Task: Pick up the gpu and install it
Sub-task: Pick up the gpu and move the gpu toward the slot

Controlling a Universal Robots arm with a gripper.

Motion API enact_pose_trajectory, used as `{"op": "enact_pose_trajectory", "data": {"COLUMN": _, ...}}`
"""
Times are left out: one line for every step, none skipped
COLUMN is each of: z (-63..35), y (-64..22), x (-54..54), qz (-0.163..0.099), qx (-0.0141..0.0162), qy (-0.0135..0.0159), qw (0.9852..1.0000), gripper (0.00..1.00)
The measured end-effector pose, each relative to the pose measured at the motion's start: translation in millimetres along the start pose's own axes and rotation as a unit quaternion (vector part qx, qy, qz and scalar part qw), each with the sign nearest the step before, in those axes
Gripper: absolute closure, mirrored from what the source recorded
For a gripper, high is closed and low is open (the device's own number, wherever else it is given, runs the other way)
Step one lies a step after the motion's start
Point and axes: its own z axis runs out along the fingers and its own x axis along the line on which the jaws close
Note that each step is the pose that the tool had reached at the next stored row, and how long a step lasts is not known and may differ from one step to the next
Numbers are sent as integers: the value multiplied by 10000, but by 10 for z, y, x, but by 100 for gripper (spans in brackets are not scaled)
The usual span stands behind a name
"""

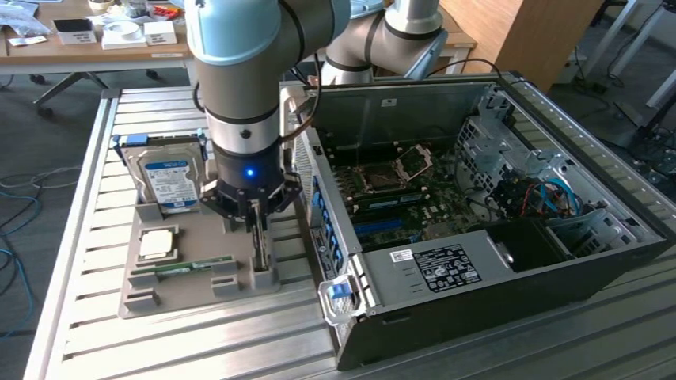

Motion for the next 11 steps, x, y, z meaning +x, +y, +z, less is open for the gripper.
{"op": "enact_pose_trajectory", "data": {"z": -10, "y": 1, "x": 0, "qz": 0, "qx": -1, "qy": 0, "qw": 10000, "gripper": 73}}
{"op": "enact_pose_trajectory", "data": {"z": -24, "y": 1, "x": 0, "qz": 0, "qx": 0, "qy": 0, "qw": 10000, "gripper": 73}}
{"op": "enact_pose_trajectory", "data": {"z": -43, "y": 2, "x": 0, "qz": 0, "qx": 0, "qy": 0, "qw": 10000, "gripper": 73}}
{"op": "enact_pose_trajectory", "data": {"z": -64, "y": 3, "x": 0, "qz": 0, "qx": 0, "qy": 0, "qw": 10000, "gripper": 73}}
{"op": "enact_pose_trajectory", "data": {"z": -87, "y": 4, "x": 0, "qz": 0, "qx": 0, "qy": 0, "qw": 10000, "gripper": 73}}
{"op": "enact_pose_trajectory", "data": {"z": -113, "y": 5, "x": -1, "qz": 0, "qx": 0, "qy": 0, "qw": 10000, "gripper": 73}}
{"op": "enact_pose_trajectory", "data": {"z": -140, "y": 6, "x": -1, "qz": 0, "qx": -1, "qy": -1, "qw": 10000, "gripper": 73}}
{"op": "enact_pose_trajectory", "data": {"z": -169, "y": 7, "x": -1, "qz": 0, "qx": 0, "qy": 0, "qw": 10000, "gripper": 73}}
{"op": "enact_pose_trajectory", "data": {"z": -201, "y": 9, "x": -1, "qz": 0, "qx": 0, "qy": 0, "qw": 10000, "gripper": 73}}
{"op": "enact_pose_trajectory", "data": {"z": -233, "y": 10, "x": -1, "qz": 0, "qx": 0, "qy": 0, "qw": 10000, "gripper": 73}}
{"op": "enact_pose_trajectory", "data": {"z": -266, "y": 12, "x": -2, "qz": 0, "qx": 0, "qy": 0, "qw": 10000, "gripper": 73}}
